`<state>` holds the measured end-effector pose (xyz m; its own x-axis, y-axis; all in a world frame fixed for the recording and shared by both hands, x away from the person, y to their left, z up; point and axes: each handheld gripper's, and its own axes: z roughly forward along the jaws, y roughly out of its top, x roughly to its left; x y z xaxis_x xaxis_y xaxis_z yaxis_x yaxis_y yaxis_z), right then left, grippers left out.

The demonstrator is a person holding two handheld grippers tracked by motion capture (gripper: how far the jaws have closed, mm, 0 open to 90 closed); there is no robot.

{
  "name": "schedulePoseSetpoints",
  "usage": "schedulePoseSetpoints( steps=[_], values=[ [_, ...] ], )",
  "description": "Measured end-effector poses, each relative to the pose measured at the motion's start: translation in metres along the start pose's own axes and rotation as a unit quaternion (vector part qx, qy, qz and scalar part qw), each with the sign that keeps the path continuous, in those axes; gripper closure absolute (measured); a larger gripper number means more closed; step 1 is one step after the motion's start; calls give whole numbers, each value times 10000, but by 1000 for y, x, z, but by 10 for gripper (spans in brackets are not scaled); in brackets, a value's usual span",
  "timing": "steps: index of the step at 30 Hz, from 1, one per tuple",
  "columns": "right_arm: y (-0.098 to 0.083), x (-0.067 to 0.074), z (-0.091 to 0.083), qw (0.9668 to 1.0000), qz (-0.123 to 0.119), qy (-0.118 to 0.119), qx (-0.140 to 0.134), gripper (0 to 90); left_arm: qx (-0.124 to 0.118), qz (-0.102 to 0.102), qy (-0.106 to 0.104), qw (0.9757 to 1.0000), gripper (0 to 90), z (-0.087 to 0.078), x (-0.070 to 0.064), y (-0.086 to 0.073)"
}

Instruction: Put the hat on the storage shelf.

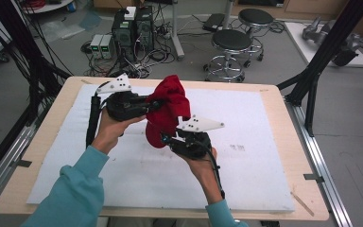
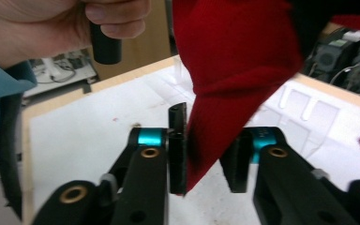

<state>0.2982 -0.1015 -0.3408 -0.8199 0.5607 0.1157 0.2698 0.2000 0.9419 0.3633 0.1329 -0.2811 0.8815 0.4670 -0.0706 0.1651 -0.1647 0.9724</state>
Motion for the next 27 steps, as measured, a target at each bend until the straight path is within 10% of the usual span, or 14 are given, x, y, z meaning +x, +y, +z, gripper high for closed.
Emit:
schedulePoseSetpoints(
  steps=[14, 22, 27],
  values=[
    [2, -4, 5, 9998, 145, 86, 49, 852, -61, 20, 8, 10000, 800, -6, 5, -1],
    [3, -4, 9, 10000, 78, -8, 36, 853, -44, -175, 230, 9996, 453, -10, 10, -1],
    [4, -5, 10, 10000, 46, -55, -9, 853, 11, -359, 736, 9966, 69, -12, 14, -2]
  ],
)
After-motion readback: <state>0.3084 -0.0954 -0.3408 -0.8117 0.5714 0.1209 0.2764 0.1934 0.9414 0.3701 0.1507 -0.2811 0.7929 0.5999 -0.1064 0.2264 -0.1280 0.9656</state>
